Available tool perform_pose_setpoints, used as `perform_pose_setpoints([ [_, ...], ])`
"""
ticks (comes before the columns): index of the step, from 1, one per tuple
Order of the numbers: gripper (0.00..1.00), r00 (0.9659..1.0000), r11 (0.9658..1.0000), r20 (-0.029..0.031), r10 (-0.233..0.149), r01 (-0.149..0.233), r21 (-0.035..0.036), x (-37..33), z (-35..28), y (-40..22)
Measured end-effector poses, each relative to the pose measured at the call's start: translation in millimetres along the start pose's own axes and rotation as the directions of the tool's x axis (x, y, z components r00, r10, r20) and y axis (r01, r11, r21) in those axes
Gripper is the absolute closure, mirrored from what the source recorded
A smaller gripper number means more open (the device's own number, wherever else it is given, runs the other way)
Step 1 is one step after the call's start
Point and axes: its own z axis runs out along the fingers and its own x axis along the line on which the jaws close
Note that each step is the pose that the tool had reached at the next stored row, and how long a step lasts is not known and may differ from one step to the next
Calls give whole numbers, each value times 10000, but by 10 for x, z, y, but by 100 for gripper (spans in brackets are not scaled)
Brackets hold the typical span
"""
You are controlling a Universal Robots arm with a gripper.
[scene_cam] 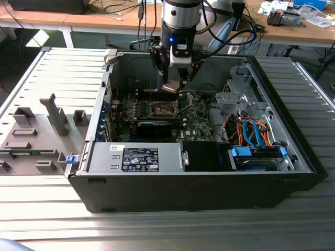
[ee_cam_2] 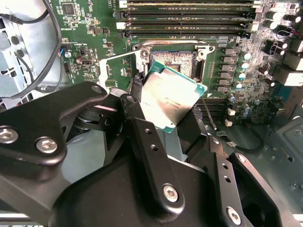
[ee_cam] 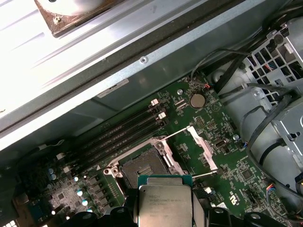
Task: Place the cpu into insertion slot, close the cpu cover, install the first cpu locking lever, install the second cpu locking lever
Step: 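Place the cpu into insertion slot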
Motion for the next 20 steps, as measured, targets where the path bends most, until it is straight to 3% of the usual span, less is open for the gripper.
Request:
perform_pose_setpoints([
  [9,46,10000,10000,2,62,-62,0,0,0,0],
  [20,46,9987,9987,20,511,-511,-5,0,3,0],
])
